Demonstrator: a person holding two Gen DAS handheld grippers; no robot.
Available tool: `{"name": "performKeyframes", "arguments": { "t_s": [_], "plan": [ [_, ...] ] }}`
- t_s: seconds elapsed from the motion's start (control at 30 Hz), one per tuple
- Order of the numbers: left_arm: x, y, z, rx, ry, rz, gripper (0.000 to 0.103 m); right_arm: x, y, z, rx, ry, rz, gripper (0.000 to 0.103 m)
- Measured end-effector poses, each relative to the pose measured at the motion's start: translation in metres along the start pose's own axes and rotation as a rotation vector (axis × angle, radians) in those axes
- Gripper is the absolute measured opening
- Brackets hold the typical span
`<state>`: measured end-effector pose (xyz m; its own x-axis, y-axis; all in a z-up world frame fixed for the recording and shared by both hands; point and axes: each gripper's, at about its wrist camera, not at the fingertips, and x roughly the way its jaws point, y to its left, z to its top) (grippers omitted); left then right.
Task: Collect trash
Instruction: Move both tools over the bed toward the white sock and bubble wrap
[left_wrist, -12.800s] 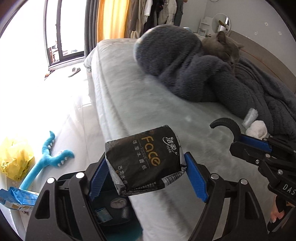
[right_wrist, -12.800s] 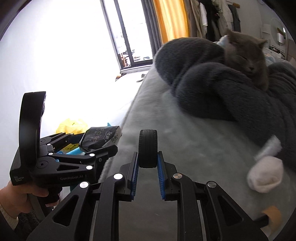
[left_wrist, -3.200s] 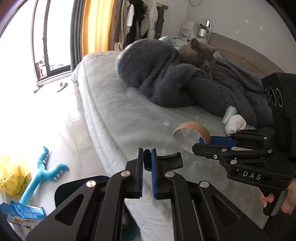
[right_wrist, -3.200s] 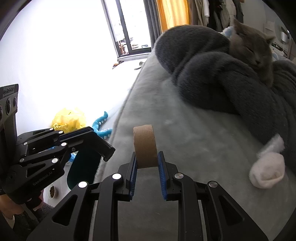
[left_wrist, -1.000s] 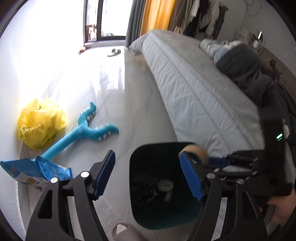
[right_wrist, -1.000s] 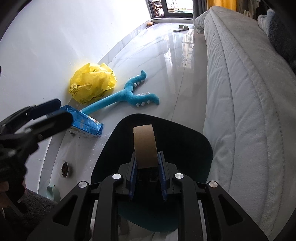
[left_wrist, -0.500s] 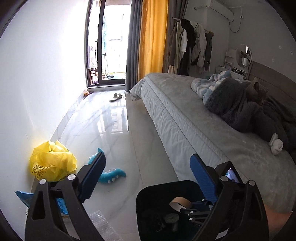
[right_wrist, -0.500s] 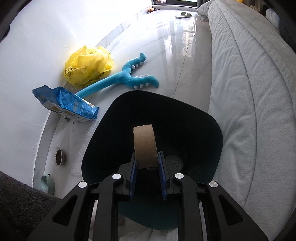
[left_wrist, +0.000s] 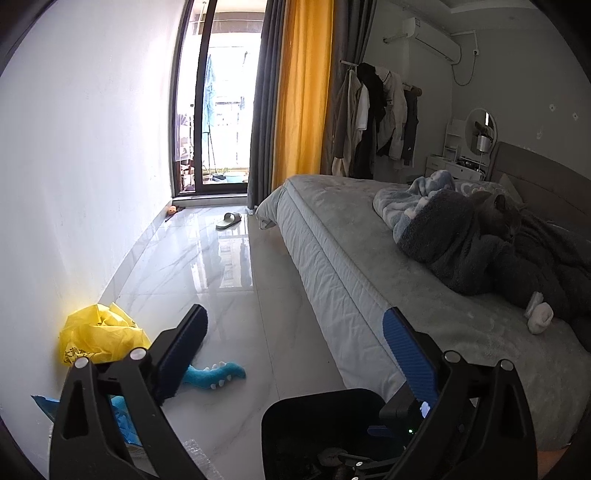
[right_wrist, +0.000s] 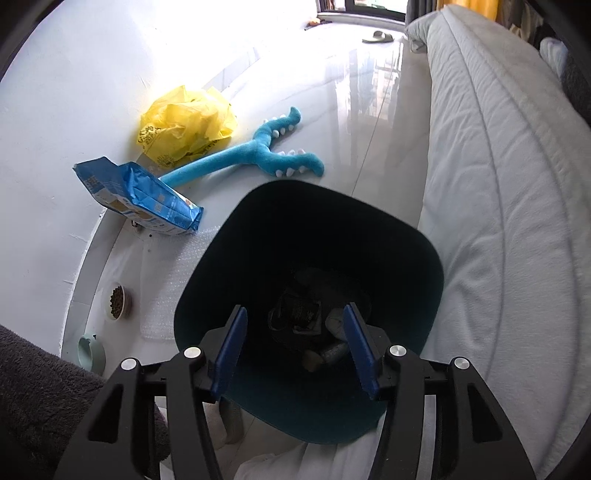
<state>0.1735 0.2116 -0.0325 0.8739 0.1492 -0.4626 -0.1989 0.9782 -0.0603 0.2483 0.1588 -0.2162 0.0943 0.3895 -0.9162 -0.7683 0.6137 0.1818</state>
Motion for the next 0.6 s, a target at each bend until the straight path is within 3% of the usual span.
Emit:
{"name": "performKeyframes", "arguments": {
  "t_s": [0.2,0.37,0.6],
  "plan": [
    [-0.002,-0.019,0.007,0.0,-0.011,-0.024,0.097,-0.041,-0.011,-0.002,0.012,-0.095,0.03,0.06],
    [-0.001,-0.034,0.011,0.006,-0.013,-0.022,0.097,-0.077,-0.026,-0.009,0.027,-0.172,0.007,0.062],
    [-0.002,-0.065,0.018,0.006,-0.027,-0.082,0.097,-0.114,-0.055,-0.022,0.072,-0.247,-0.027,0.065]
  ]
}}
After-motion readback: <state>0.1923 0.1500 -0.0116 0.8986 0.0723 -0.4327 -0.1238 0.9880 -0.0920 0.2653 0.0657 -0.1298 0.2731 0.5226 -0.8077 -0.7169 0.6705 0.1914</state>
